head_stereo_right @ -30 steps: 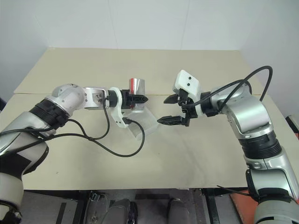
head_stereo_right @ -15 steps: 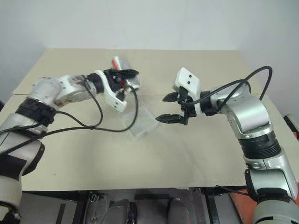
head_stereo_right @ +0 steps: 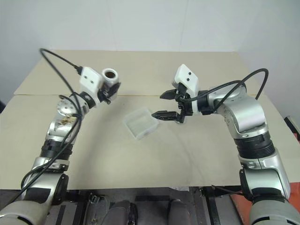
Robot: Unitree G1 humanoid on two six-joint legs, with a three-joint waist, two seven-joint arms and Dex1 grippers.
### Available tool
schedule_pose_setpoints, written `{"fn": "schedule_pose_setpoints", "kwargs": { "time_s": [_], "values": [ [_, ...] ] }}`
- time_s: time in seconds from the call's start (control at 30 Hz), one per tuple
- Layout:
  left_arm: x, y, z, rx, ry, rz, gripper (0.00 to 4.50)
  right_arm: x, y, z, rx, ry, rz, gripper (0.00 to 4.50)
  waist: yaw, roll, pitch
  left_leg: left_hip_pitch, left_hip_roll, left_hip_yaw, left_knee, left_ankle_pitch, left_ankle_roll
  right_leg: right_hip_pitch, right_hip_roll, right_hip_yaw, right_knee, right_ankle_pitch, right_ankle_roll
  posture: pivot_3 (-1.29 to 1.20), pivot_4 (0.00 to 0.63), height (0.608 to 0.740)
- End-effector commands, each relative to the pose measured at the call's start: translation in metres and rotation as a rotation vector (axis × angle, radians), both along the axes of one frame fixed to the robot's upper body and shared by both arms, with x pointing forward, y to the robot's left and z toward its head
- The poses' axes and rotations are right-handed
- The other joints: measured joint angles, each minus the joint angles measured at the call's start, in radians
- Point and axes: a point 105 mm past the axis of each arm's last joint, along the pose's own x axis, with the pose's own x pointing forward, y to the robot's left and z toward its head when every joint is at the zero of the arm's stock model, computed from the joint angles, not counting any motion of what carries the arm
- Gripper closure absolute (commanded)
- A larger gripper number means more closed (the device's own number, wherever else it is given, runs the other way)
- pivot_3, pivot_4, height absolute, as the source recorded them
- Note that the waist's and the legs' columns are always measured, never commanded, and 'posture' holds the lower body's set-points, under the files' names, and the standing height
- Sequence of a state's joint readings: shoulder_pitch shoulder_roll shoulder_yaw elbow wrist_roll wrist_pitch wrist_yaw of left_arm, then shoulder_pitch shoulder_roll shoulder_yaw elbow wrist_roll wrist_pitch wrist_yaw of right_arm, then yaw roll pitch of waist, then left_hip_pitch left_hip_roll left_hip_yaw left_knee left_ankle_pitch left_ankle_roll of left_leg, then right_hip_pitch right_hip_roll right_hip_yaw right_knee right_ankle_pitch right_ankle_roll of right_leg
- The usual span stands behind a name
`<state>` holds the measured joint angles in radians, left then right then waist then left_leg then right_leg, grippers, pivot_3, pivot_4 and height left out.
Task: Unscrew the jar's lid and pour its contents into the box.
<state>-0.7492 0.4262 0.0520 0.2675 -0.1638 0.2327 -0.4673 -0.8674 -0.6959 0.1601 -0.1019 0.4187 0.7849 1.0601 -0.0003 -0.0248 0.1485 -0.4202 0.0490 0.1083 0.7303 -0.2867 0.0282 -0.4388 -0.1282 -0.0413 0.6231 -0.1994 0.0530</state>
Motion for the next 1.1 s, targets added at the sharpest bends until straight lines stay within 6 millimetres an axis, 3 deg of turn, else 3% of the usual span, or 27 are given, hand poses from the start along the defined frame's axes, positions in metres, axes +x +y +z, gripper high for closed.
{"fn": "schedule_pose_setpoints", "kwargs": {
  "time_s": [0.03, 0.23, 0.57, 0.67, 0.83, 0.97, 1.1],
  "values": [
    [-0.009, 0.009, -0.008, -0.126, 0.046, 0.031, 2.56, -0.002, -0.004, 0.019, 0.037, -0.047, -0.007, 0.03, -0.002, 0.0, 0.0, 0.0, 0.0, 0.0, 0.0, 0.0, 0.0, 0.0, 0.0, 0.0, 0.0, 0.0, 0.0, 0.0, 0.15, 0.74],
    [-0.009, 0.025, -0.043, -0.247, 0.07, 0.161, 2.56, -0.002, -0.006, 0.019, 0.043, -0.043, -0.032, 0.03, 0.003, 0.0, 0.0, 0.003, 0.0, 0.0, 0.0, 0.0, 0.0, 0.003, 0.0, 0.0, 0.0, 0.0, 0.0, 0.0, 0.15, 0.74],
    [-0.007, 0.021, -0.076, -0.209, 0.087, 0.194, 2.56, -0.003, -0.004, 0.019, 0.041, -0.035, -0.034, 0.03, 0.009, 0.0, 0.0, 0.003, -0.001, 0.0, -0.001, 0.0, 0.0, 0.003, 0.0, 0.0, -0.001, 0.0, 0.0, 0.0, 0.15, 0.74],
    [-0.007, 0.023, -0.088, -0.177, 0.126, 0.206, 1.5, -0.003, -0.004, 0.019, 0.043, -0.033, -0.036, 0.0, 0.01, 0.0, 0.0, 0.004, -0.001, 0.0, -0.001, 0.0, 0.0, 0.004, 0.0, 0.0, -0.001, 0.0, 0.0, 0.0, 0.15, 0.74],
    [-0.011, 0.022, -0.092, -0.166, 0.131, 0.202, 0.01, -0.004, -0.003, 0.019, 0.047, -0.029, -0.035, 0.0, 0.01, 0.0, 0.0, 0.004, -0.001, 0.0, -0.001, 0.0, 0.0, 0.004, 0.0, 0.0, -0.002, 0.0, 0.0, 0.0, 0.15, 0.74],
    [-0.021, 0.022, -0.092, -0.144, 0.134, 0.196, 0.01, -0.005, -0.003, 0.019, 0.047, -0.026, -0.034, 0.0, 0.009, 0.0, 0.0, 0.004, -0.001, 0.0, -0.001, 0.0, 0.0, 0.004, 0.0, 0.0, -0.002, 0.0, 0.0, 0.0, 0.15, 0.74],
    [-0.059, 0.023, -0.096, -0.084, 0.175, 0.142, 0.01, -0.008, -0.005, 0.014, 0.044, -0.012, -0.046, 0.0, 0.003, 0.0, 0.0, 0.004, 0.0, 0.0, -0.002, 0.0, 0.0, 0.004, 0.0, 0.0, -0.002, 0.0, 0.0, 0.0, 0.15, 0.74]
  ]
}}
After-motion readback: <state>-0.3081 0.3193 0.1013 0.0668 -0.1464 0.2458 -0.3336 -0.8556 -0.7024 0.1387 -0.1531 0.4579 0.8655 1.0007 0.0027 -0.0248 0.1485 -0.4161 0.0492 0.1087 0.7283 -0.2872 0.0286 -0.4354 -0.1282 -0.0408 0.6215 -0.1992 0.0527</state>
